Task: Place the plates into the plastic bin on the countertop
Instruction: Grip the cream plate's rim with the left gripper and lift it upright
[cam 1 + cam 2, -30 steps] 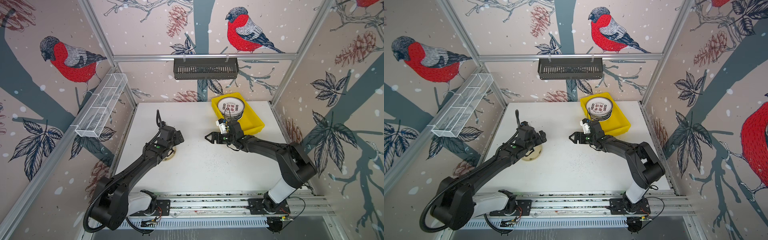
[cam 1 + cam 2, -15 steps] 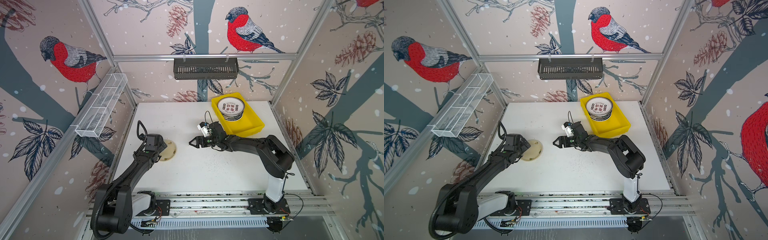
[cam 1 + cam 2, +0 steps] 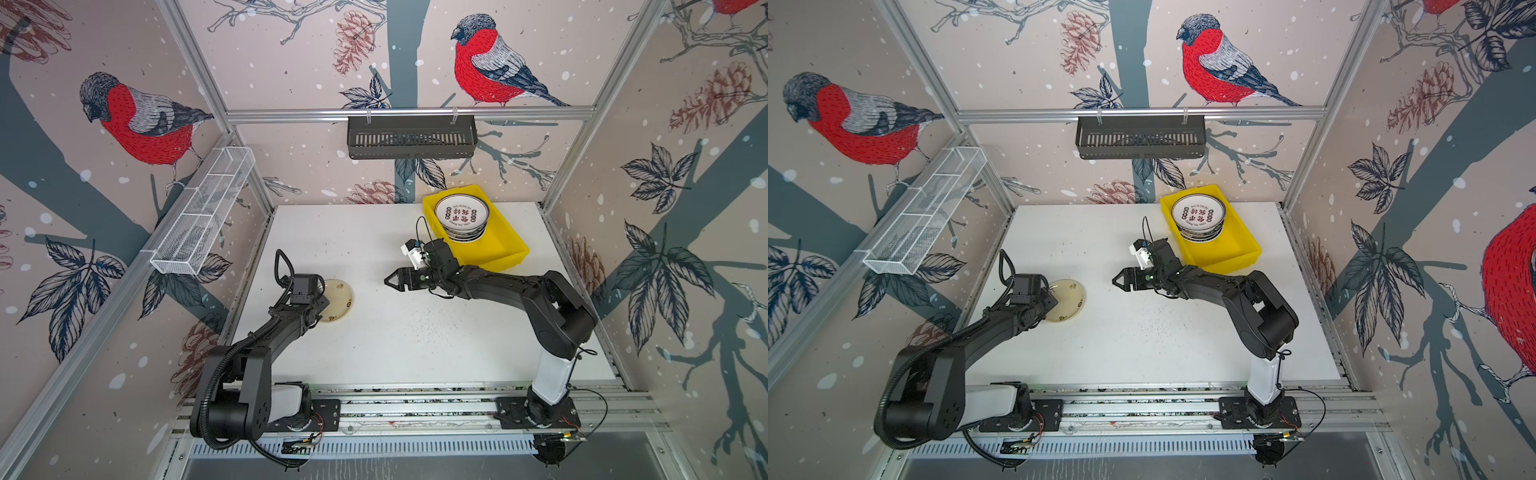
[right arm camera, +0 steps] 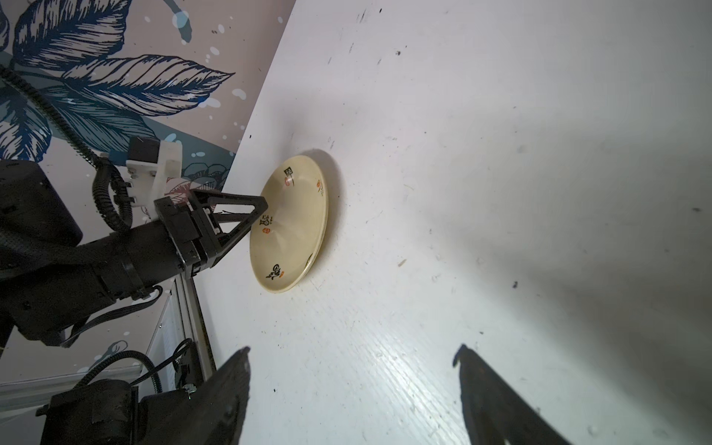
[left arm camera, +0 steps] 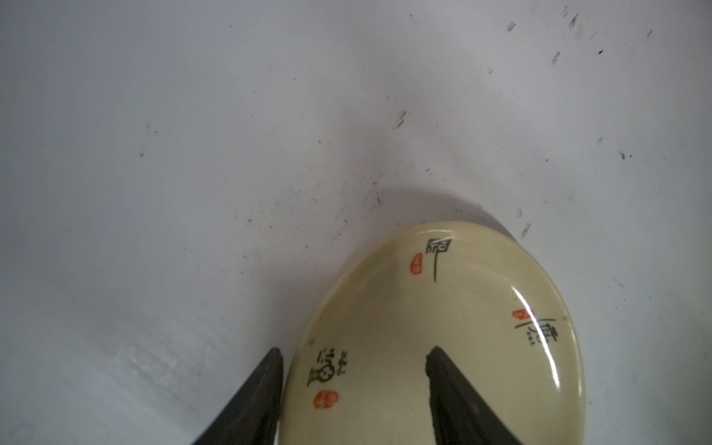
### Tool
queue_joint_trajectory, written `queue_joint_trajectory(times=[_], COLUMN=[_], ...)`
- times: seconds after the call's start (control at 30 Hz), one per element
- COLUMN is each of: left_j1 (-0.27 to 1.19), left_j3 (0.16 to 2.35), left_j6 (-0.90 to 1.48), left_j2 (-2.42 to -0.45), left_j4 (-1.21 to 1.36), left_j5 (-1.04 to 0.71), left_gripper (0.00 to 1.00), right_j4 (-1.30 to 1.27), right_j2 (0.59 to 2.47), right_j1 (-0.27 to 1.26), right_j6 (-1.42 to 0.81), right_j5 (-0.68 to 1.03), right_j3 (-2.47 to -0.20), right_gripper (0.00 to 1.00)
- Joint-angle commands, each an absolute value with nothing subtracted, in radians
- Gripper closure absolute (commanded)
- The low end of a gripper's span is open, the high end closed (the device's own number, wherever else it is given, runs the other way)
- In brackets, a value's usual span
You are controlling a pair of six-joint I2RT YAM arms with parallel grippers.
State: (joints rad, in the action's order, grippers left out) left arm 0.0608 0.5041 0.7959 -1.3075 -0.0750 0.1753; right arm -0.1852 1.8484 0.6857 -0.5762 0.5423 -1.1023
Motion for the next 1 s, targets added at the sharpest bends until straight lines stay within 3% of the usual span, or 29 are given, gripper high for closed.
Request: queue_joint_trajectory(times=[0.0, 0.2, 0.4, 0.47, 0.53, 0.8, 0.97], left_j1=[0.058, 0.058, 0.059, 0.059, 0.06, 0.061, 0.079], left_j3=[0.497, 0.494, 0.492, 0.494, 0.494, 0.48, 0.491], left_j6=[0.794, 0.783, 0.766, 0.756, 0.742, 0.723, 0.705], left_j2=[-1.327, -1.362, -1.429, -1.46, -1.49, -1.546, -1.562], left_j4=[-0.044, -0.033, 0.03, 0.054, 0.089, 0.195, 0.199], left_j5=[0.173, 0.124, 0.019, -0.021, -0.073, -0.198, -0.216], left_gripper=[0.44, 0.51, 0.77, 0.79, 0.88, 1.0, 1.0], right_j4=[-0.175, -0.17, -0.166, -0.166, -0.169, -0.175, -0.169], right_j2=[1.833, 1.829, 1.824, 1.824, 1.826, 1.842, 1.849], right_j1=[0.68, 0.673, 0.67, 0.669, 0.667, 0.662, 0.655], right_j6=[-0.563, -0.564, -0.562, -0.563, -0.565, -0.572, -0.571], right_j5=[0.537, 0.537, 0.536, 0.537, 0.537, 0.535, 0.533], right_j3=[-1.093, -1.089, -1.092, -1.091, -1.088, -1.084, -1.085], right_gripper=[0.18, 0.19, 0.2, 0.21, 0.21, 0.23, 0.24])
